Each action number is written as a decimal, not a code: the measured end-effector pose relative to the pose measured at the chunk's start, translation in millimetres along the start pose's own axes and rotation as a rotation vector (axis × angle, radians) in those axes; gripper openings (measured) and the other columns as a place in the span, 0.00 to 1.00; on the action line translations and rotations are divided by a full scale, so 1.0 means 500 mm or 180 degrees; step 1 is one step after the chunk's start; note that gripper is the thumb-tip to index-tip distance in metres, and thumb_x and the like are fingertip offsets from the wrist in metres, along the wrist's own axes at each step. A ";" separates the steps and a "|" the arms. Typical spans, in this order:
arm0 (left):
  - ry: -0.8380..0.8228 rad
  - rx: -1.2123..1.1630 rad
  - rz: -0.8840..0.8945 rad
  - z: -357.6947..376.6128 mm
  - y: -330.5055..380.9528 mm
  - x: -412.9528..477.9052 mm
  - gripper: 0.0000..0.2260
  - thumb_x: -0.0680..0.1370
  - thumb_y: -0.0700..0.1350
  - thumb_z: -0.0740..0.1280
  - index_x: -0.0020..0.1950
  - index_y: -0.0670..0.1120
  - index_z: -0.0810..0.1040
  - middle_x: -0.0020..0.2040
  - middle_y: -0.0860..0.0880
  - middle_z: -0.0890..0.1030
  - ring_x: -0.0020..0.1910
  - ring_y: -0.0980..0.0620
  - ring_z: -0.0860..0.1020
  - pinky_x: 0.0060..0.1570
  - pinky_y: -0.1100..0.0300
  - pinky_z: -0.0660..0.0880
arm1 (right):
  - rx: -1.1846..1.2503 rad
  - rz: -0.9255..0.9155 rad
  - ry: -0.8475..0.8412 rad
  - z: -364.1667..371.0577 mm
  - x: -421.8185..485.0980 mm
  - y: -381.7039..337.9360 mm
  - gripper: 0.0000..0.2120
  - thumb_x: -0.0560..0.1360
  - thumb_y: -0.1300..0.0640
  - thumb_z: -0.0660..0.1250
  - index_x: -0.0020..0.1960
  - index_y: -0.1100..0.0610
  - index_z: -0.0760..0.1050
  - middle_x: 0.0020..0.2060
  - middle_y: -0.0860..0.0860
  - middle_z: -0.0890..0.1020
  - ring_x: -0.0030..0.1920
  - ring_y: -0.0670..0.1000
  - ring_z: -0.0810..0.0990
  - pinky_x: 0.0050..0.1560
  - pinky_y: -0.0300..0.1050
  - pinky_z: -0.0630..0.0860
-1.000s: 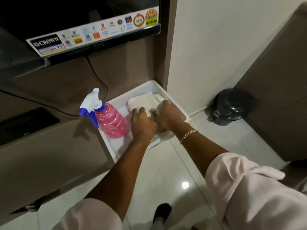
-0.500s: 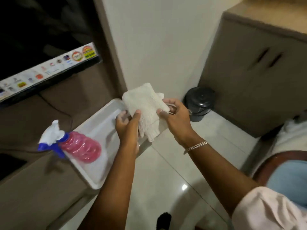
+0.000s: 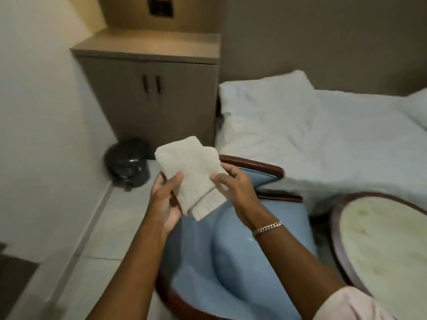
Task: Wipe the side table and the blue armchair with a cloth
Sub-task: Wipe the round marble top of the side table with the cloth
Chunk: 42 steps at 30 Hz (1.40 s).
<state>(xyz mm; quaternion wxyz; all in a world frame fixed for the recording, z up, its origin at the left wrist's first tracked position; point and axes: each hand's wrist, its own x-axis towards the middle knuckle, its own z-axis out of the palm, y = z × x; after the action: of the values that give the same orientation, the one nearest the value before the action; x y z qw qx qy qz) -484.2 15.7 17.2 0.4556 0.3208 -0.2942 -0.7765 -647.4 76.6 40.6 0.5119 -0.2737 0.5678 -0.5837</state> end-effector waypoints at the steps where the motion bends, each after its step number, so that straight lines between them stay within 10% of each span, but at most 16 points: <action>1: -0.0100 0.0005 -0.0129 0.051 -0.048 0.005 0.21 0.77 0.40 0.68 0.70 0.47 0.74 0.67 0.41 0.80 0.67 0.40 0.78 0.65 0.38 0.75 | 0.0049 0.0077 0.0105 -0.067 -0.012 -0.006 0.21 0.70 0.60 0.73 0.62 0.59 0.78 0.55 0.58 0.85 0.53 0.54 0.83 0.53 0.47 0.78; 13: -0.0545 0.0495 -0.1483 0.416 -0.558 0.052 0.24 0.73 0.37 0.75 0.67 0.45 0.75 0.59 0.42 0.85 0.54 0.44 0.85 0.50 0.48 0.83 | -0.0061 0.0233 0.1977 -0.645 -0.145 0.053 0.23 0.70 0.70 0.72 0.63 0.56 0.76 0.56 0.56 0.85 0.56 0.55 0.84 0.57 0.54 0.81; 20: -0.0281 0.1813 -0.1285 0.560 -0.840 0.046 0.19 0.75 0.40 0.74 0.65 0.43 0.76 0.63 0.41 0.82 0.58 0.43 0.81 0.60 0.44 0.80 | -0.0570 0.0608 0.2431 -0.920 -0.145 0.144 0.23 0.73 0.68 0.71 0.66 0.56 0.74 0.63 0.57 0.80 0.60 0.56 0.79 0.63 0.58 0.78; 24: -0.0040 0.2469 -0.1083 0.595 -1.051 0.088 0.24 0.77 0.43 0.71 0.73 0.47 0.70 0.67 0.47 0.79 0.59 0.50 0.79 0.54 0.59 0.79 | -0.1211 0.0747 0.2234 -1.117 -0.068 0.265 0.23 0.76 0.58 0.71 0.69 0.49 0.70 0.66 0.51 0.77 0.57 0.49 0.77 0.57 0.43 0.77; 29: 0.0244 0.3352 -0.1018 0.570 -1.268 0.085 0.25 0.82 0.48 0.63 0.78 0.50 0.64 0.71 0.50 0.75 0.71 0.48 0.73 0.59 0.69 0.71 | -0.2941 0.0336 0.1410 -1.296 0.035 0.406 0.29 0.79 0.54 0.65 0.77 0.48 0.58 0.78 0.55 0.61 0.77 0.58 0.62 0.71 0.46 0.59; 35: -0.0642 0.5838 0.0235 0.526 -1.471 -0.060 0.31 0.78 0.51 0.59 0.78 0.37 0.61 0.80 0.38 0.60 0.81 0.41 0.57 0.78 0.42 0.58 | -0.5259 -0.1093 -0.0630 -1.369 0.192 0.480 0.26 0.81 0.41 0.50 0.78 0.42 0.55 0.80 0.49 0.59 0.80 0.60 0.54 0.74 0.65 0.59; 40: -0.0410 0.6073 0.0367 0.512 -1.519 -0.071 0.34 0.80 0.57 0.53 0.80 0.37 0.53 0.83 0.38 0.51 0.82 0.40 0.50 0.79 0.41 0.49 | -0.4918 -0.0412 0.0702 -1.357 0.361 0.447 0.26 0.80 0.38 0.52 0.76 0.43 0.61 0.75 0.51 0.67 0.78 0.61 0.57 0.72 0.66 0.61; 42: -0.0409 0.6108 0.0378 0.512 -1.514 -0.073 0.34 0.80 0.57 0.55 0.80 0.37 0.54 0.82 0.38 0.52 0.82 0.40 0.50 0.79 0.41 0.51 | -0.5247 -0.0960 -0.0180 -1.329 0.332 0.458 0.28 0.78 0.36 0.54 0.76 0.42 0.60 0.78 0.51 0.64 0.79 0.61 0.56 0.72 0.64 0.60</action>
<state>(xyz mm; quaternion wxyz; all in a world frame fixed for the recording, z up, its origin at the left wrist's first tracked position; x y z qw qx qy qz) -1059.2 402.0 -382.6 0.0209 0.4983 -0.8441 -0.1971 -1234.4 218.9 -355.5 0.0784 -0.6477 0.7569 -0.0370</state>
